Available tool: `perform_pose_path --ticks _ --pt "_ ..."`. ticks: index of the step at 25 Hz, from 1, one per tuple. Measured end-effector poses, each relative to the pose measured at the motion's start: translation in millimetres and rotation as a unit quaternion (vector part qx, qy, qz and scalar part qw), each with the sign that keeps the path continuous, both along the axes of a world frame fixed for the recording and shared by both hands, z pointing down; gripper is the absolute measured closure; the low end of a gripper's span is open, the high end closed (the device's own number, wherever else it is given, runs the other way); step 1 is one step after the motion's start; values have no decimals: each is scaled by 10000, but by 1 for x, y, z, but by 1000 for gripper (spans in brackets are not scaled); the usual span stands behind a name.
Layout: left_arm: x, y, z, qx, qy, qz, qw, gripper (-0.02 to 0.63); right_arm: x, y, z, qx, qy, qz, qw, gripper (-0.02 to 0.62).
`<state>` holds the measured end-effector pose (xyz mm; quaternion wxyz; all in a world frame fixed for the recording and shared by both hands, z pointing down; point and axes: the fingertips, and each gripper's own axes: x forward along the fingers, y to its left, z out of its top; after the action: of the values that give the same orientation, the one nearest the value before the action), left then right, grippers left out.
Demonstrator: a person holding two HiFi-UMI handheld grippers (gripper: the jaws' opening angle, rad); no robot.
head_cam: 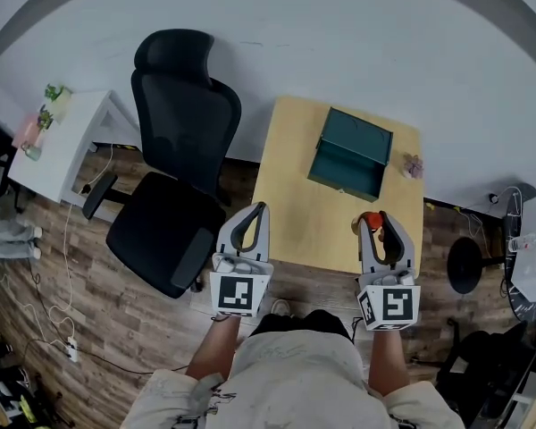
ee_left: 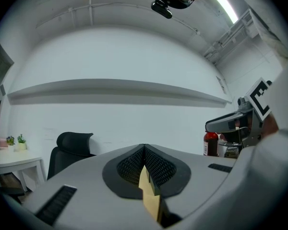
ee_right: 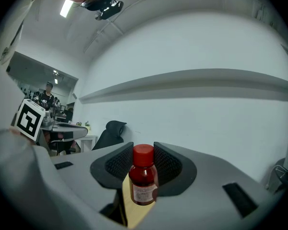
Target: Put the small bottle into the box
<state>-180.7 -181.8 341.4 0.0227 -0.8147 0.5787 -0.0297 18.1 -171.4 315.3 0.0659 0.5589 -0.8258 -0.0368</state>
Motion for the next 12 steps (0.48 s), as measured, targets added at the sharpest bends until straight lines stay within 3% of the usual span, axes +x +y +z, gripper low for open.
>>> perform_pose_path --ticks 12 --pt "35 -110 -7 126 -98 32 9999 599 36 -111 7 35 -201 43 9998 451"
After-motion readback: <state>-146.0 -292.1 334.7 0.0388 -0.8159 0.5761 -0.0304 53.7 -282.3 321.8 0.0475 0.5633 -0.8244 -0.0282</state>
